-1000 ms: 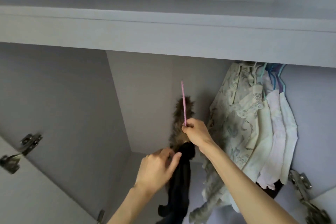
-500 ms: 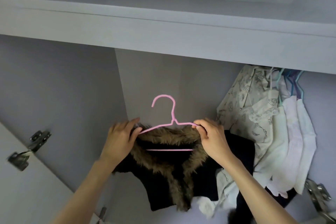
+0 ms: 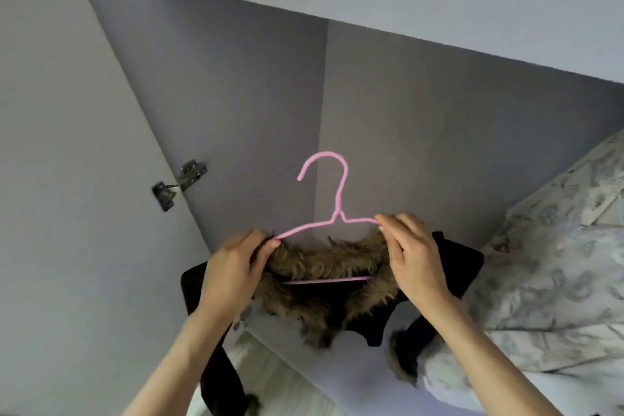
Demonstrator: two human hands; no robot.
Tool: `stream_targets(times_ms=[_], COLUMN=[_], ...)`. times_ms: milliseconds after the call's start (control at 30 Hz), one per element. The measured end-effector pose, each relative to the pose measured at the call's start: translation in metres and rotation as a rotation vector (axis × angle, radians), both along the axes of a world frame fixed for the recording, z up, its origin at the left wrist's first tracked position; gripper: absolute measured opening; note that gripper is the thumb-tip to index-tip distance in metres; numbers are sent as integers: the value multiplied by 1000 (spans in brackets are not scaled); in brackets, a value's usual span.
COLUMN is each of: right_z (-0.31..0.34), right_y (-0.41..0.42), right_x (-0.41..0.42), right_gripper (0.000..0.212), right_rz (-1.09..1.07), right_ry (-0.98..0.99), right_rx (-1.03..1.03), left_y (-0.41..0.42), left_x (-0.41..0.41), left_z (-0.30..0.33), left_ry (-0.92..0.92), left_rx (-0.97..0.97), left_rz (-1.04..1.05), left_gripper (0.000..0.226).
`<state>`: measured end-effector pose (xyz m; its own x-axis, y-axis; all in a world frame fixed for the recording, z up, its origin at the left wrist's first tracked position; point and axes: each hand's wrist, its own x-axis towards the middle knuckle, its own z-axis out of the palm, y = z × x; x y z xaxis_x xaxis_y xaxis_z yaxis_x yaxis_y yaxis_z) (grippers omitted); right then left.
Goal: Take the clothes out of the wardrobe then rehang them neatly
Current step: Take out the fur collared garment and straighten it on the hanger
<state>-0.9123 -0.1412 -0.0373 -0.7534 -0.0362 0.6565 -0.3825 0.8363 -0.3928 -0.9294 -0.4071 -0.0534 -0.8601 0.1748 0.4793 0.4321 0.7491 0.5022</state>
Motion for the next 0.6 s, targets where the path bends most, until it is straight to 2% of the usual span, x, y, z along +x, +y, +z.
stream_targets(times_ms=[67, 200, 267, 500, 600], right_z=[-6, -23, -32, -56, -60], right_y=[-18, -57, -78, -167, -209], right_x=[-5, -3, 2, 39, 65], right_gripper=[24, 27, 27, 42, 41], right_rz=[109, 306, 390, 625, 723], right_ry=[-7, -54, -80, -283, -288], right_rx=[3, 13, 3, 65, 112], left_y=[-18, -43, -52, -100, -118], left_x=[20, 75, 107, 223, 272], left_z=[-4, -20, -30, -39, -36], left_ry=[-31, -59, -70, -123, -117], left_rx=[14, 29, 49, 37, 89], left_rz=[107, 356, 471, 863, 1003], left_gripper=[49, 65, 66, 50, 47])
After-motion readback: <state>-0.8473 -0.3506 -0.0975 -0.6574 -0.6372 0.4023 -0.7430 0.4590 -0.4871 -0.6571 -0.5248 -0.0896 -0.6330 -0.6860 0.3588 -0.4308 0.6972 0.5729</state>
